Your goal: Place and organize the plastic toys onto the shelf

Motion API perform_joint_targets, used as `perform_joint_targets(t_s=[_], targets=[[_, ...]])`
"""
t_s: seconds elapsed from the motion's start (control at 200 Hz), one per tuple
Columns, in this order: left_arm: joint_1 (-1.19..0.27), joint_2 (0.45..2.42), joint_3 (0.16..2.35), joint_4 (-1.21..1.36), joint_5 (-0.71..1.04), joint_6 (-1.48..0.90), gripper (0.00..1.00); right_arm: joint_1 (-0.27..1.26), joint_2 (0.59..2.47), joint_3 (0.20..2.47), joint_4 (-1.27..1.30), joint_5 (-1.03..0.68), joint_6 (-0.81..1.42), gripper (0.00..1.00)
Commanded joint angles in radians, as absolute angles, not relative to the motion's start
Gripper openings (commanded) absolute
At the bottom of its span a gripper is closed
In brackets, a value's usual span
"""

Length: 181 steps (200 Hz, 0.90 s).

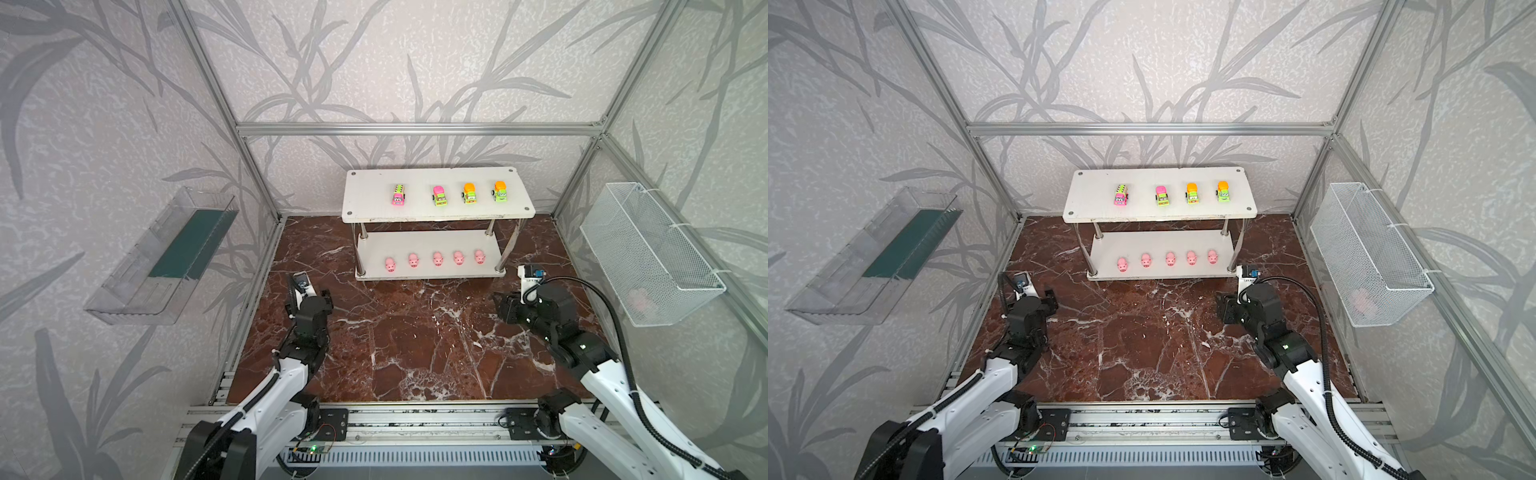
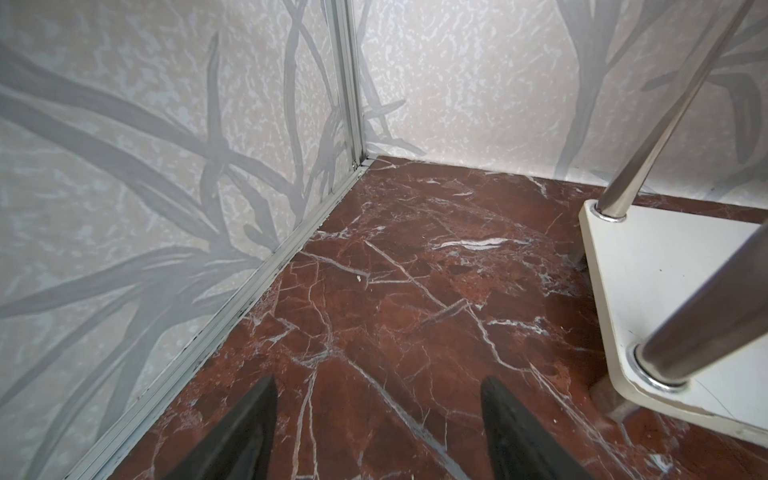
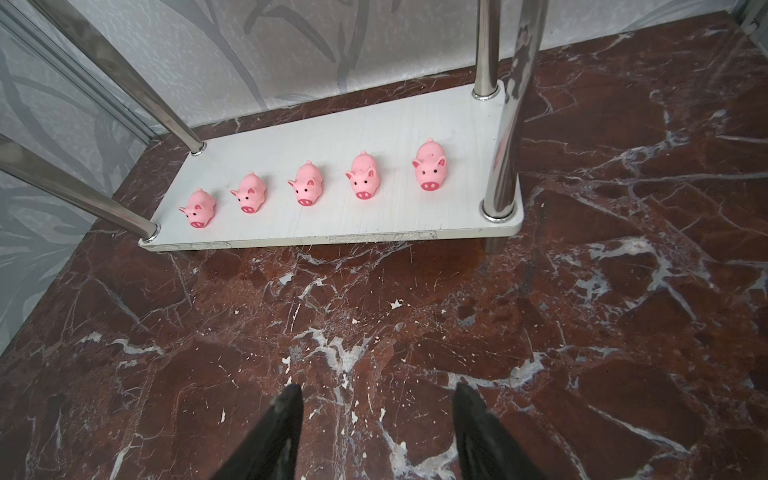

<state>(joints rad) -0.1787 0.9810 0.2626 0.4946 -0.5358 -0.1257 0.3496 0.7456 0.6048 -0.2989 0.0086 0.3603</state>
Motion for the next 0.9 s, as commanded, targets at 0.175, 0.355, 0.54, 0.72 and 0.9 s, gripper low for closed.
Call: perform_joint_targets(t_s=[0.175,0.355,0.54,0.72,0.9], targets=[[-0.075,1.387,0.311,0.909,-0.413,-0.024,0.74,0.328,0.774,0.541,-0.223,0.133,0.292,0.61],[-0.022,1.601,0.319,1.116,-0.373,-0.049,0.74,0.312,0.78,0.468,-0.078,0.28,0.229,0.68],[-0.016,1.588,0.349,1.032,-0.352,-0.058,0.8,0.267,0.804,0.34,0.23,0.386,0.158,0.75],[-0.017,1.57,0.361,0.97,-0.351,-0.07,0.84,0.192,0.957,0.297,0.447,0.433,0.104,0.76],[-0.017,1.58,0.356,1.006,-0.349,-0.059,0.95,0.16,1.165,0.304,0.652,0.433,0.051,0.77]])
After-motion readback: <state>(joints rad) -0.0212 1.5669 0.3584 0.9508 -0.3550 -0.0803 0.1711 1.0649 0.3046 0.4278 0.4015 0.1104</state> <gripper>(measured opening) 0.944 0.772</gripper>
